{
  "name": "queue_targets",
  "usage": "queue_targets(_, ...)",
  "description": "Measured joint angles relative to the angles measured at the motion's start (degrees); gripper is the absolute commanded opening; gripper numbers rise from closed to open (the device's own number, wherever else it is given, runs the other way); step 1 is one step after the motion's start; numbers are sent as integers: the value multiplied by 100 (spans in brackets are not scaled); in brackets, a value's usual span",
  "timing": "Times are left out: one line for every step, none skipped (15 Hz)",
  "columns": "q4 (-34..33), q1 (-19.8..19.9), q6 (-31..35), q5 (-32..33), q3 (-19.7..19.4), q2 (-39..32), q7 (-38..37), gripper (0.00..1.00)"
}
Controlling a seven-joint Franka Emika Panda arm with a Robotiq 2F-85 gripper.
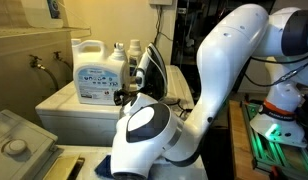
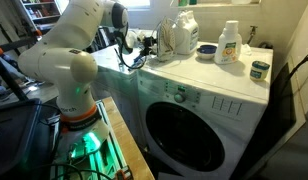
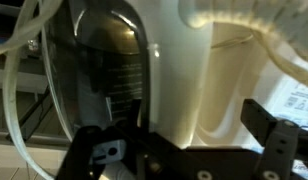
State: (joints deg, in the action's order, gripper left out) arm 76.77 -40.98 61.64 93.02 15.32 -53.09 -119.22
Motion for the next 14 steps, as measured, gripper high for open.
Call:
queue_targets(-1,0,28,-74,1,27,8,100)
queue_targets(-2,0,54,-149,2,50,33,100)
queue_targets(-11,-11,57,-156,-14,57,38,100)
queue_targets(-22,-23,57,-156,-36,56,38,100)
queue_targets(-24,-29,57,-156,-49,56,38,100)
queue_targets(-25,-31,57,-156,-52,55,38,100)
queue_targets(-25,-32,57,-156,-54,56,38,100)
queue_targets(-27,-36,57,-156,-63,55,38,100)
queue_targets(-37,-38,57,-156,-66,55,34,100)
queue_targets(-59,-39,57,-166,-61,56,3,100)
queue_targets(-102,-39,60,-200,-50,57,-40,100)
queue_targets(-155,-39,70,-259,-35,59,-99,100)
queue_targets(-202,-38,96,-333,-19,67,-156,100)
queue_targets(-237,-37,133,-425,-3,83,-201,100)
